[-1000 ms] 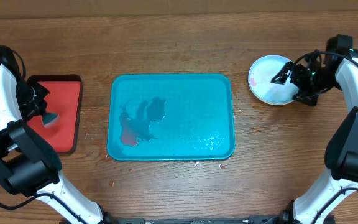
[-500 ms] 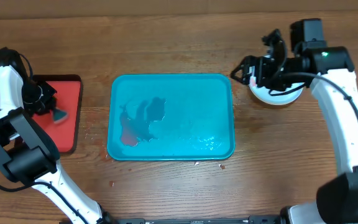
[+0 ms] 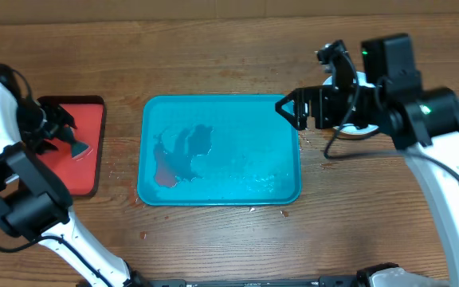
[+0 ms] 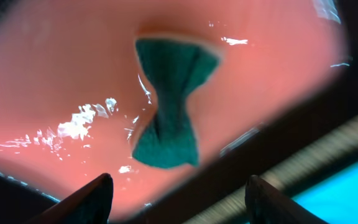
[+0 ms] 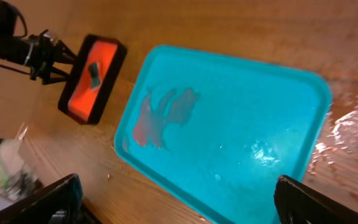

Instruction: Clean dirty plates on tray and stack at the side

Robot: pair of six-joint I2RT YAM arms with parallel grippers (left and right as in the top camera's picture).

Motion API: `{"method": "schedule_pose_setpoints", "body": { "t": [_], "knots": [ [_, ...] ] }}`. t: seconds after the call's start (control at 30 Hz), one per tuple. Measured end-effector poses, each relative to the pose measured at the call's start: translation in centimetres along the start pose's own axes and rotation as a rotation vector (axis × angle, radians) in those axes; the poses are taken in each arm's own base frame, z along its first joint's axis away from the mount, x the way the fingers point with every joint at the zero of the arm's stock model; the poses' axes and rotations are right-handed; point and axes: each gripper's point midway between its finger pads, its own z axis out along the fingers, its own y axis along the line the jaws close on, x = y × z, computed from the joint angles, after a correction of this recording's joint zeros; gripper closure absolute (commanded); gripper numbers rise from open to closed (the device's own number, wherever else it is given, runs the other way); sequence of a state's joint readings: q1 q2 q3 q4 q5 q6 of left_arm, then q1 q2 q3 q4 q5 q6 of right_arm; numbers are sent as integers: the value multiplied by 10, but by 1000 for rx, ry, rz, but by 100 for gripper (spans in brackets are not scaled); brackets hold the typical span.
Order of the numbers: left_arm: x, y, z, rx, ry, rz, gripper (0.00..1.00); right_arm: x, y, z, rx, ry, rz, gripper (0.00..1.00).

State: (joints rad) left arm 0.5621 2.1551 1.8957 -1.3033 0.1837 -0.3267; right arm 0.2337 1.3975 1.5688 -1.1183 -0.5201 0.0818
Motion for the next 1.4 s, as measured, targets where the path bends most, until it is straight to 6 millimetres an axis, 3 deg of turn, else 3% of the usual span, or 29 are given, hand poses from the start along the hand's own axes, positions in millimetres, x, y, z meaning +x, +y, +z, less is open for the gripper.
{"method": "schedule_pose_setpoints", "body": {
  "t": [0.1, 0.2, 0.4, 0.53, 0.67, 0.8, 0.97, 1.1, 1.4],
  "knots": [
    [-1, -11, -37, 105, -49, 42, 15, 2, 9, -26, 30, -58, -31, 0],
    [11, -20, -83, 183, -120, 103, 11, 14, 12, -49, 79, -82, -38, 0],
    [65, -34, -176, 267, -288, 236, 6, 43, 9, -86, 189, -105, -37, 0],
    [103, -36, -211, 305, -390, 305, 5, 56, 8, -108, 238, -182, -64, 0],
    [149, -35, -215, 339, -463, 374, 0, 76, 1, -111, 256, -251, -89, 0],
    [187, -25, -217, 370, -583, 429, 0, 94, -14, -94, 266, -245, -84, 0],
    [233, -10, -223, 400, -742, 478, 0, 95, -29, -71, 281, -212, -69, 0],
    [251, -4, -226, 411, -803, 495, 0, 88, -33, -65, 284, -211, -68, 0],
    [255, -1, -219, 405, -775, 487, 0, 88, -43, -48, 295, -148, -42, 0]
  ]
}}
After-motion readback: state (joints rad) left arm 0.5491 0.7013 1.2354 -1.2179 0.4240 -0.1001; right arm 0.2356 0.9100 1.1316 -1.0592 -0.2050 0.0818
